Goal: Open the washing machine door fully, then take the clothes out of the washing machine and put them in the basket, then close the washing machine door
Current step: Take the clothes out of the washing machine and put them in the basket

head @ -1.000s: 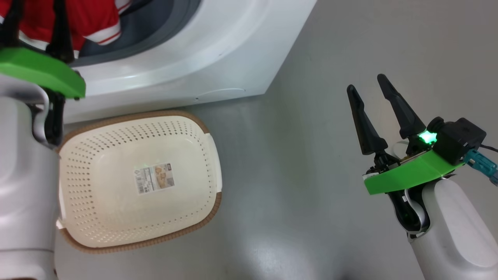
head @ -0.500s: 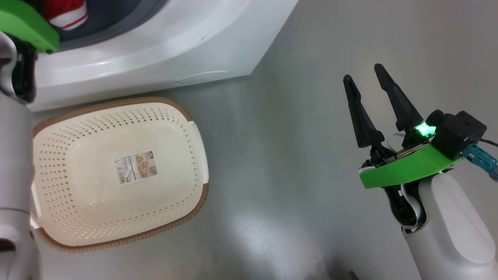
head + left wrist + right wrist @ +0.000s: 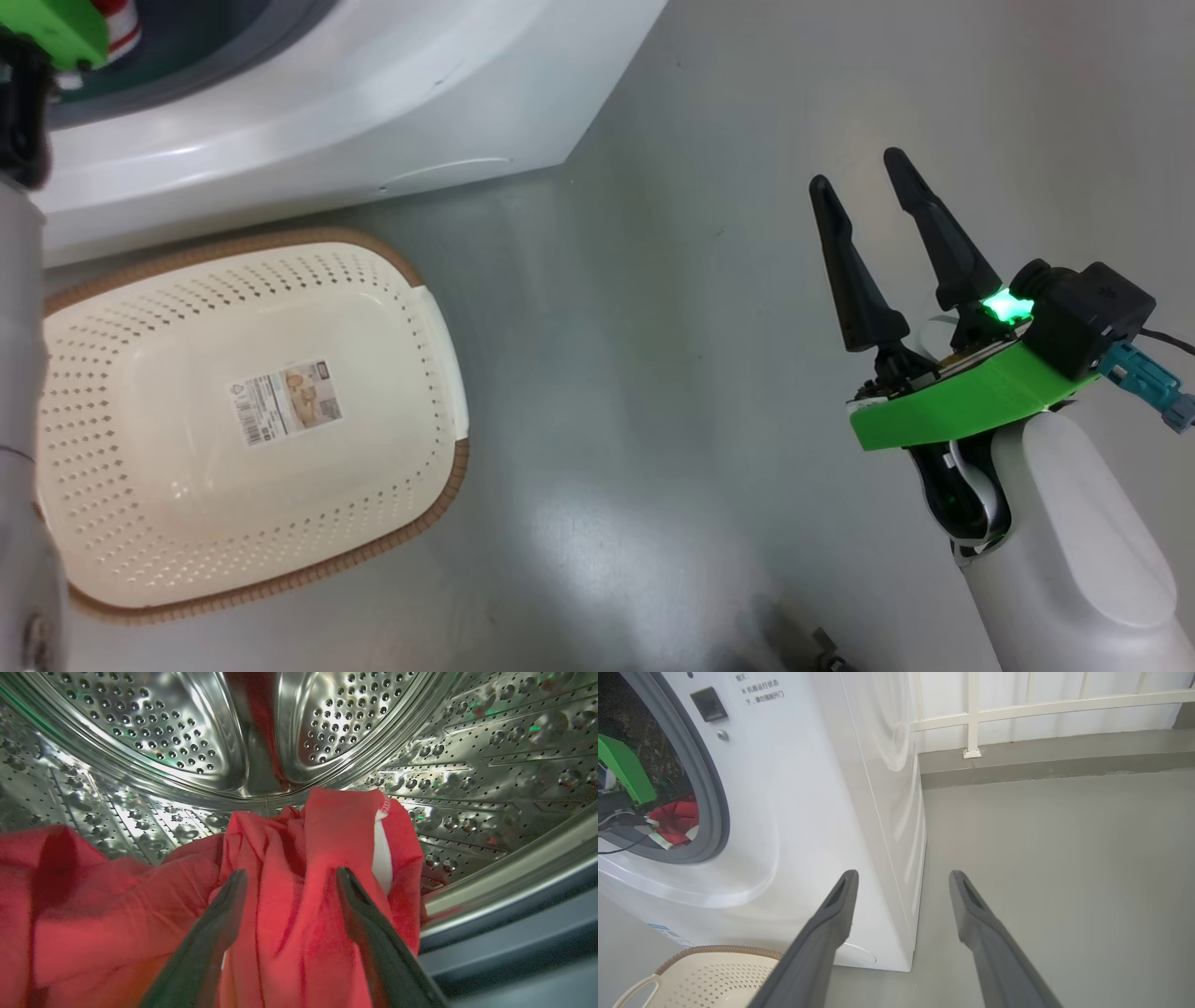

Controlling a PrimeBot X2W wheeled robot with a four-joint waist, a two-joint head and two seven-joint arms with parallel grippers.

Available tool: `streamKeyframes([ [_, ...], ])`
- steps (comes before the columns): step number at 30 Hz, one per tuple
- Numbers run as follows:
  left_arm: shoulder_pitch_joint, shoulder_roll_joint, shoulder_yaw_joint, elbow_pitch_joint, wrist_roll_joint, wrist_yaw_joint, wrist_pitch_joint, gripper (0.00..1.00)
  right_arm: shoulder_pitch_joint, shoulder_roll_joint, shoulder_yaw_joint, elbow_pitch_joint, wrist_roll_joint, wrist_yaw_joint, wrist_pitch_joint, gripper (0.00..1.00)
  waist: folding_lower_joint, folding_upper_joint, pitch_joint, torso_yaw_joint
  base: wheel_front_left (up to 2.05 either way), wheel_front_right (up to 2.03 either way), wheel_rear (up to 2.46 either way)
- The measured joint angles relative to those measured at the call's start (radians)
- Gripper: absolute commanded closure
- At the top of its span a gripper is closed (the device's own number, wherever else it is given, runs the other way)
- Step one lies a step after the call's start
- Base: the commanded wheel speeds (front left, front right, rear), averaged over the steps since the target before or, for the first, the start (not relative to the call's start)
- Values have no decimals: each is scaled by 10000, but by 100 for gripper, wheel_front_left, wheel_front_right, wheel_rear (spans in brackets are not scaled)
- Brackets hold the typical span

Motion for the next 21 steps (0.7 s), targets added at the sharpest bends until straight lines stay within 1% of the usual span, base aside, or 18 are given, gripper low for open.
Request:
streamKeyframes([
  [8,-667,226,-21,706,-190,-2,251,0,-2,109,23,-8,0,0,0,0,0,0,216,-228,0,0,0],
  [15,-788,222,-203,1373,-581,-2,976,0,-4,242,19,0,0,0,0,0,0,0,278,-337,0,0,0],
  [19,-834,226,-472,1430,-802,-2,1317,0,-6,247,19,6,0,0,0,0,0,0,261,-327,0,0,0],
  [20,-834,236,-535,1419,-846,-2,1321,8,-7,247,19,10,0,0,0,0,0,0,259,-322,0,0,0],
  [21,-834,257,-608,1396,-855,-2,1289,47,-8,247,19,12,0,0,0,0,0,0,255,-319,0,0,0],
])
